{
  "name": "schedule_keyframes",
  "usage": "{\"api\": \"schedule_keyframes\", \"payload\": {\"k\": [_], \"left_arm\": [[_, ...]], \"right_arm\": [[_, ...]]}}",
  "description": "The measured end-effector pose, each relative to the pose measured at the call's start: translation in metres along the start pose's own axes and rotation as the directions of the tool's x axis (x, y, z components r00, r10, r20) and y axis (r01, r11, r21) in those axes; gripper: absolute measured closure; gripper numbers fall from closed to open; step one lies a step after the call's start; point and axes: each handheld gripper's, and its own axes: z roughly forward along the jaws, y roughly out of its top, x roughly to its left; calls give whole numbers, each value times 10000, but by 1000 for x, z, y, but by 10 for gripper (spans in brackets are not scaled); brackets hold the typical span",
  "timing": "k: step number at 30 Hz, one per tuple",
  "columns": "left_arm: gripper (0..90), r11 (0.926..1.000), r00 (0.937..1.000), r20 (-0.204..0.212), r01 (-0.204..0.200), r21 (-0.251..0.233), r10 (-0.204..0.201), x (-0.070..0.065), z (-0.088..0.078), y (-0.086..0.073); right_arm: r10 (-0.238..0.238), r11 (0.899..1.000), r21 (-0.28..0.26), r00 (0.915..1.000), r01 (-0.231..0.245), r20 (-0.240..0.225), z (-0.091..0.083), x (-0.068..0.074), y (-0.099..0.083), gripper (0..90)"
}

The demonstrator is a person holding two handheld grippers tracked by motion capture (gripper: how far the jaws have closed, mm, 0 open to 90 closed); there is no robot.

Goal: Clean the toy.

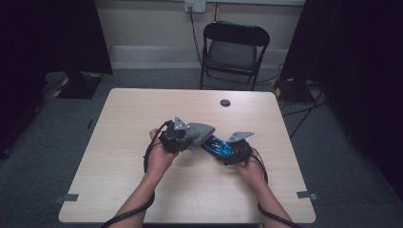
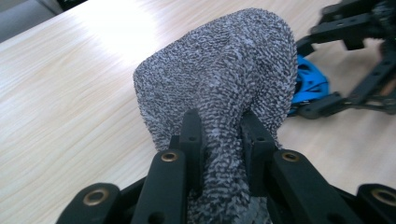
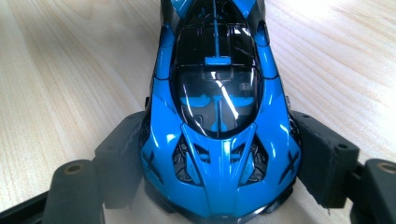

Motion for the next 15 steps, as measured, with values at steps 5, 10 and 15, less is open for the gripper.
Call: {"api": "schedule_keyframes", "payload": {"k": [5, 10, 15], "left_arm": [[742, 9992, 9990, 227, -390, 24, 390, -17, 1, 4], [742, 9963, 9947, 618, -836, 184, 823, -37, 13, 4], [743, 9880, 9859, 922, -1449, 529, 1396, -56, 30, 4]], "right_arm": [[-4, 10000, 1, 10000, 4, 5, 0, 0, 0, 252], [2, 10000, -5, 10000, -2, 6, 0, 0, 0, 253], [4, 10000, -4, 10000, -4, 14, 0, 0, 0, 253]]}}
